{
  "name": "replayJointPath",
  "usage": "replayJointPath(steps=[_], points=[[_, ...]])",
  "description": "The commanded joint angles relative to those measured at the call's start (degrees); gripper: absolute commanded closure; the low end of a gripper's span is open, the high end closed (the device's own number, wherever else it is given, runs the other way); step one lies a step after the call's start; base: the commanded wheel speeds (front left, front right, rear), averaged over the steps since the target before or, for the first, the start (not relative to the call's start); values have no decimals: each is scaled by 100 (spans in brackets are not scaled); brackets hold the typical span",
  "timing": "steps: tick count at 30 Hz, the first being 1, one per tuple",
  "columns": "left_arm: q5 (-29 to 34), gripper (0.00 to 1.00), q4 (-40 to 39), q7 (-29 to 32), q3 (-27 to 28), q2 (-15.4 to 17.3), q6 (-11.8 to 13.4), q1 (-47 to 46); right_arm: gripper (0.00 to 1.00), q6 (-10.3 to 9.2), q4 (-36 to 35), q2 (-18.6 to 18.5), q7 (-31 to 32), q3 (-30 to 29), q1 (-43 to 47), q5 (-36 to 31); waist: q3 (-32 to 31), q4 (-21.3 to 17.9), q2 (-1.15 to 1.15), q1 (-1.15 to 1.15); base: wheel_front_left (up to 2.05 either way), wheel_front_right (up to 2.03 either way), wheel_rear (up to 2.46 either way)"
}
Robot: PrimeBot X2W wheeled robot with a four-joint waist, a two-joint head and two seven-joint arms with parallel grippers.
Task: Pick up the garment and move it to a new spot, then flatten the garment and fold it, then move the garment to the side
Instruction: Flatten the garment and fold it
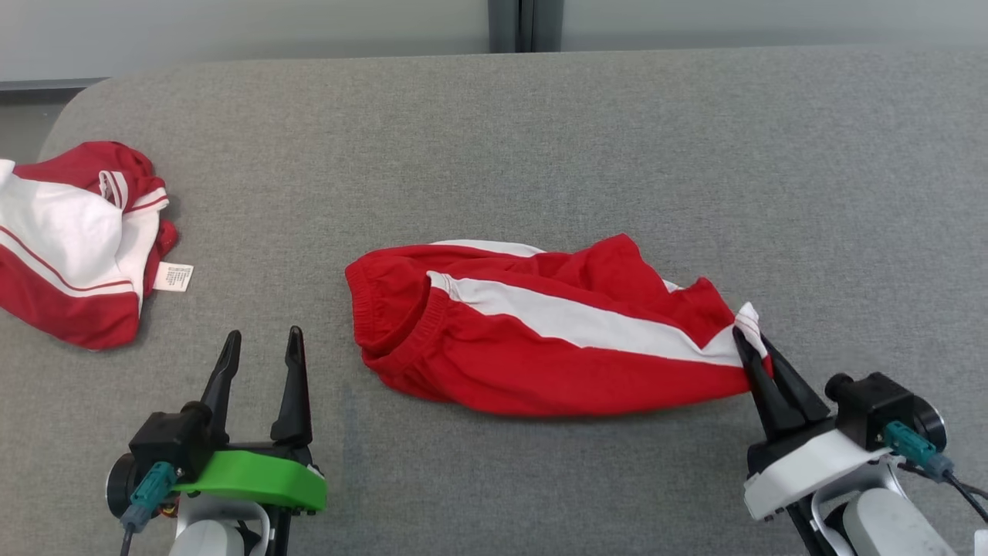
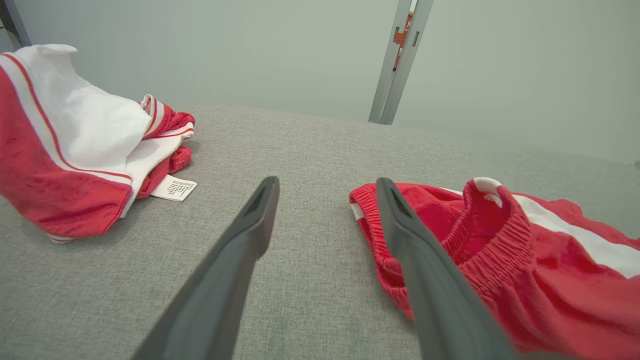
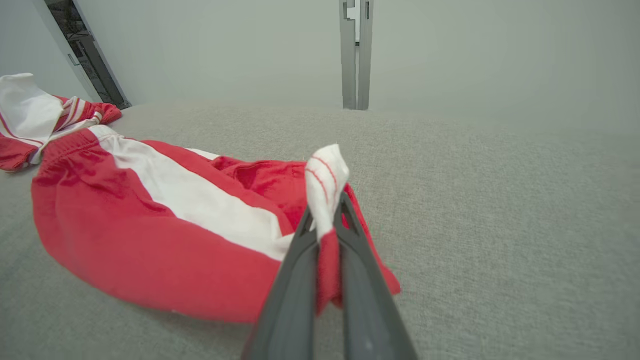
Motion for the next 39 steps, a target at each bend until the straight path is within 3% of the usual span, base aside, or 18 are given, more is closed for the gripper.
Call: replayJointPath(steps=[1,2,3,4,14,28,39], points=[[20,0,-1,-3,20,15,-16,75,100,1,-15,107,-15,-102,132,-42,-39,-43,0,0,0,0,0],[30,0,4,-3,25,15,-17,81,83,1,13,186,-16,-193,228,-65,-58,-58,0,0,0,0,0],[42,0,9,-3,26,15,-21,83,51,1,-6,247,-16,-272,265,-83,-67,-69,0,0,0,0,0],[53,0,11,-3,37,15,-24,84,0,1,-20,335,-16,-351,326,-106,-86,-88,0,0,0,0,0],[174,0,-9,-3,133,15,-37,120,0,1,-439,695,-16,-928,351,-332,-208,-242,0,0,0,0,0],[317,0,3,-3,140,18,-47,184,0,2,-825,998,-16,-931,619,-617,-463,-348,0,0,0,0,0],[234,0,243,-3,-897,293,-48,-597,0,1,-729,1051,-16,-761,509,-581,-428,-587,0,0,0,0,0]])
